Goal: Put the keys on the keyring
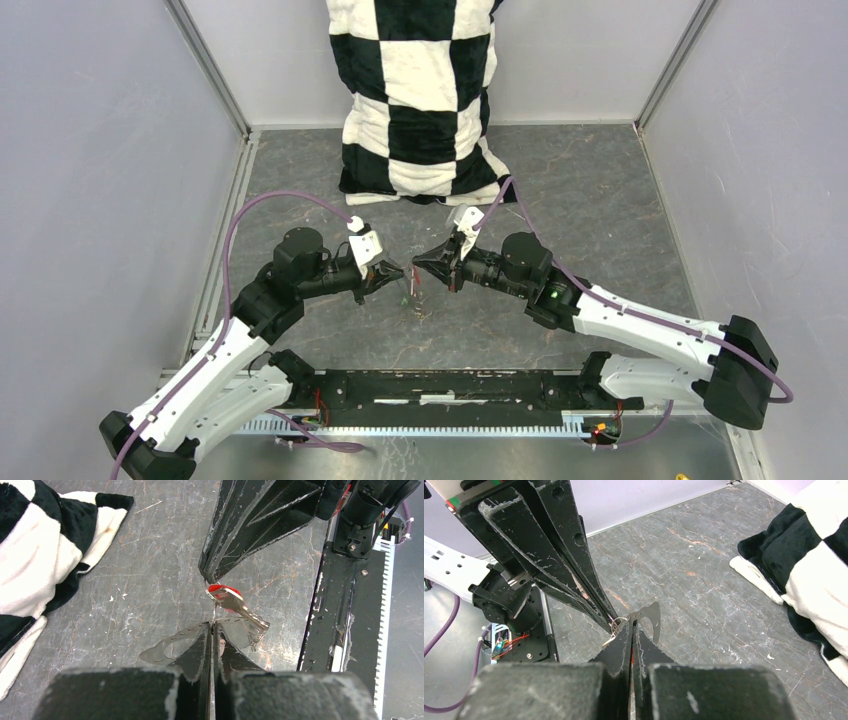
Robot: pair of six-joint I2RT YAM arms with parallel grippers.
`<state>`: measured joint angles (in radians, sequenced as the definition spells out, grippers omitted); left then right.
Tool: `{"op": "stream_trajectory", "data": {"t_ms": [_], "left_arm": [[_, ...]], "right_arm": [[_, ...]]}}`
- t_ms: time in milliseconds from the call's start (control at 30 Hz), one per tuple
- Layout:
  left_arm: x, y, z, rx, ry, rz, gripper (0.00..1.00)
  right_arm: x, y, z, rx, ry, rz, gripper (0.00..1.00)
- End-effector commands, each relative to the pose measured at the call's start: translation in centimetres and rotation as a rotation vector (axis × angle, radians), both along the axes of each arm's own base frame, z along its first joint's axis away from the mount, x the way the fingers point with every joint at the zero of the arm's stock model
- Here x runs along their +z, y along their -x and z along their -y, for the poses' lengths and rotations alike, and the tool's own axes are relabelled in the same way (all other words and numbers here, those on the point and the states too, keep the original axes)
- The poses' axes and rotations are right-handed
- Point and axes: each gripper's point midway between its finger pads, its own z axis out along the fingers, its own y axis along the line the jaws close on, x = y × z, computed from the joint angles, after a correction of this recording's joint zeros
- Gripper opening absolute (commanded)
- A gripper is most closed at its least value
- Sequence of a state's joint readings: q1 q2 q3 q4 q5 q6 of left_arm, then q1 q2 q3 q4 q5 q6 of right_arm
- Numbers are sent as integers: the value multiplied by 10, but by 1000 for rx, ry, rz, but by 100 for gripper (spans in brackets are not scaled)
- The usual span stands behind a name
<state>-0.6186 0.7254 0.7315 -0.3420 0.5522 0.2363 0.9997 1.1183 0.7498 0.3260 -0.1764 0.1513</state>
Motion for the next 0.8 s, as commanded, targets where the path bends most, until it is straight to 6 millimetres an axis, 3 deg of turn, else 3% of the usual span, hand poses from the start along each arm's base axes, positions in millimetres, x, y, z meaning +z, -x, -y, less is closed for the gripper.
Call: {"op": "stream_trajectory", "data": {"t_ms": [0, 233, 767], "left_arm": [[21, -3, 3, -15, 36, 87, 2], [25, -6, 4, 4, 50, 61, 2], [38, -11, 2, 42, 88, 97, 2]], "right_arm": [[18, -1, 3, -13, -39, 40, 0], [20, 0, 5, -11, -40, 50, 0], [1, 2, 11, -21, -3, 27, 0]]}}
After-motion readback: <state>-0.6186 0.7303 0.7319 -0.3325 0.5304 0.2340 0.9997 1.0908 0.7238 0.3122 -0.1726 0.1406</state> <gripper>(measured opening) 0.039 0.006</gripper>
